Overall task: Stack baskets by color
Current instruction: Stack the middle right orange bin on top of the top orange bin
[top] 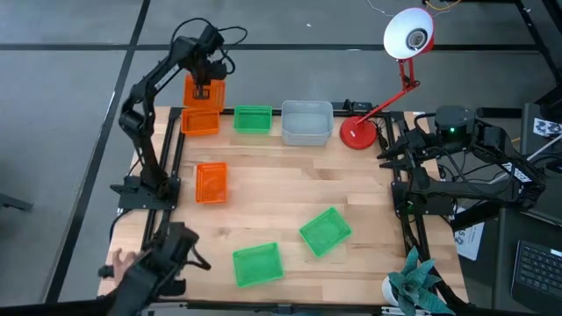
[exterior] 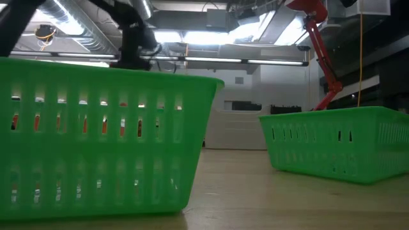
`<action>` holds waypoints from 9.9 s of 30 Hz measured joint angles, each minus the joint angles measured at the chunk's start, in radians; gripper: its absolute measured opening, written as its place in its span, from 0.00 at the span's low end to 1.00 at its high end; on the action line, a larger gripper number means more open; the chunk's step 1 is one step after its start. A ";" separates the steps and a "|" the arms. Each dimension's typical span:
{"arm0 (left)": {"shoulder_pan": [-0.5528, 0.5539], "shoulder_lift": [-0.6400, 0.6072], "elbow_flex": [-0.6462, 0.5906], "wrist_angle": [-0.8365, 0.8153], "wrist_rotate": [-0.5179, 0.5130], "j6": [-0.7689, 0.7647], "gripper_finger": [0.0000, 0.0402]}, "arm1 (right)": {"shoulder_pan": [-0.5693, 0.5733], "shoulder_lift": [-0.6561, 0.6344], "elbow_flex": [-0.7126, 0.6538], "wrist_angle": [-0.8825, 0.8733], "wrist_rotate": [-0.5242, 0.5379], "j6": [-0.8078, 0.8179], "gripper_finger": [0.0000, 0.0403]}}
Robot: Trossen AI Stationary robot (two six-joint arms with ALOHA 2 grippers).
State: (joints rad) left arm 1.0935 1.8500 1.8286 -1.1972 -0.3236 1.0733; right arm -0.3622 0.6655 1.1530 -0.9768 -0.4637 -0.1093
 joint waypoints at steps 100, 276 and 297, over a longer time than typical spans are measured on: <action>-0.184 0.094 -0.131 0.048 -0.377 -0.711 0.09 | 0.000 0.000 0.000 -0.029 0.052 -0.001 0.29; -0.205 -0.325 -0.451 0.090 0.030 -0.617 0.00 | 0.000 0.000 0.000 -0.102 0.051 -0.035 0.29; -0.149 -0.321 -0.545 0.114 0.201 -0.621 0.00 | 0.000 0.000 0.000 -0.129 0.051 -0.051 0.29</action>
State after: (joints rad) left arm 0.9443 1.5286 1.2840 -1.0832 -0.1230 0.4522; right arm -0.3622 0.6651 1.1534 -1.1061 -0.4122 -0.1600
